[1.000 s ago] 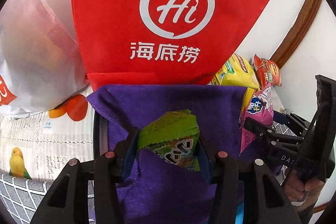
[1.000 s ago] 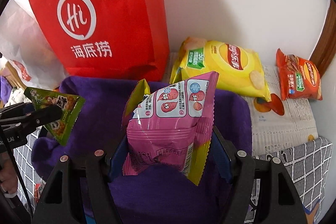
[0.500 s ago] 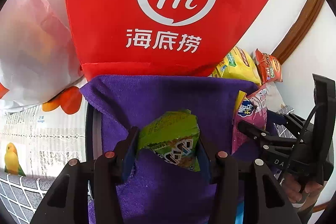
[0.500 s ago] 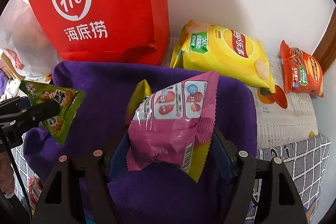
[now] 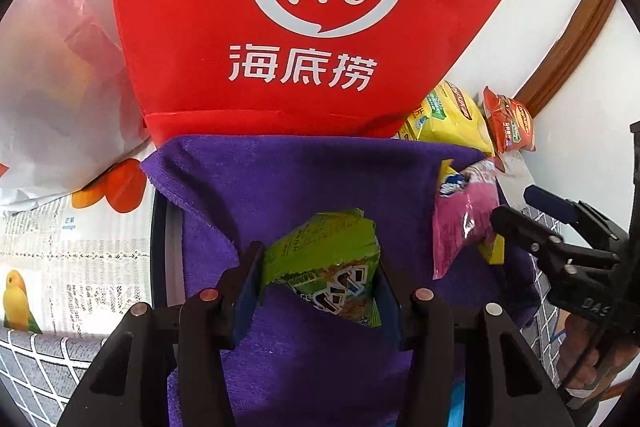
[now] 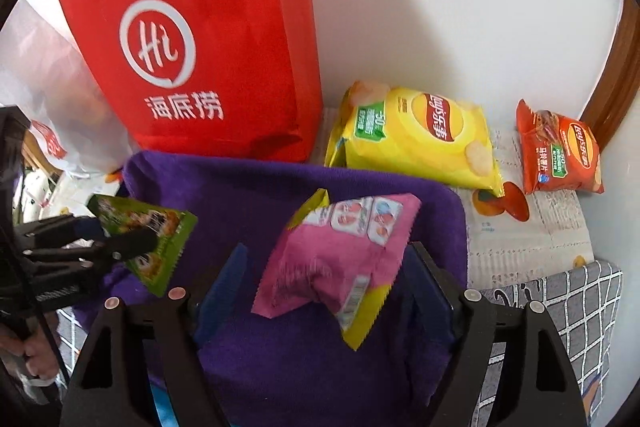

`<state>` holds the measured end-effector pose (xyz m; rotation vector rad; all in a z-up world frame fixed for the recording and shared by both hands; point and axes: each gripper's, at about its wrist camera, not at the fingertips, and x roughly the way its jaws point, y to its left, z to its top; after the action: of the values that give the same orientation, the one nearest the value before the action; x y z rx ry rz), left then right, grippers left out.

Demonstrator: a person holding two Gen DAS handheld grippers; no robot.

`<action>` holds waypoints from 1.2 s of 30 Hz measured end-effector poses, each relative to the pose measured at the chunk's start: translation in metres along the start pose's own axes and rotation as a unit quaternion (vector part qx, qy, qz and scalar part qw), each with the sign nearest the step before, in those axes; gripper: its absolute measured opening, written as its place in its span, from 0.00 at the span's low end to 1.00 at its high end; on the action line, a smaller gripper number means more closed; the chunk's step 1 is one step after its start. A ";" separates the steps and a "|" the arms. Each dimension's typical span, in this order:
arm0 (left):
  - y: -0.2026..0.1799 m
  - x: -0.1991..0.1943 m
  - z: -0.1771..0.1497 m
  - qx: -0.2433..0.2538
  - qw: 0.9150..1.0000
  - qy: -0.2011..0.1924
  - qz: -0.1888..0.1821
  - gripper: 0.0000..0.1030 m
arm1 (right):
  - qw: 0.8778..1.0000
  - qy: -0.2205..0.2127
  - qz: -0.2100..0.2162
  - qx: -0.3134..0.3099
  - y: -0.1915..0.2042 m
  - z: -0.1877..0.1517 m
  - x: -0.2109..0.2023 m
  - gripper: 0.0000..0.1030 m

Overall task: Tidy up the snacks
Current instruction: 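Open the right tool to drop the pink bag while the left tool releases the green bag onto the towel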

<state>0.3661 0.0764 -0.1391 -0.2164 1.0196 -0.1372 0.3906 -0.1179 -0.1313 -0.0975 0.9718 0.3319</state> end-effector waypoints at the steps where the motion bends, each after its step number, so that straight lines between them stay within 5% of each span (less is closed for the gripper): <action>1: -0.001 0.000 0.000 0.001 1.000 0.000 -0.001 0.48 | 1.000 -0.003 0.002 0.001 0.001 0.000 -0.002 0.78; 24: -0.008 -0.001 0.001 0.020 1.000 0.006 0.007 0.50 | 0.999 -0.034 -0.021 0.023 -0.003 0.004 -0.019 0.86; 36: -0.015 -0.014 0.003 0.034 0.999 -0.018 0.008 0.66 | 0.998 -0.058 0.003 0.022 0.000 0.004 -0.025 0.86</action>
<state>0.3616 0.0654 -0.1227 -0.1489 0.9800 -0.1536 0.3809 -0.1224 -0.1086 -0.0347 0.8641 0.3174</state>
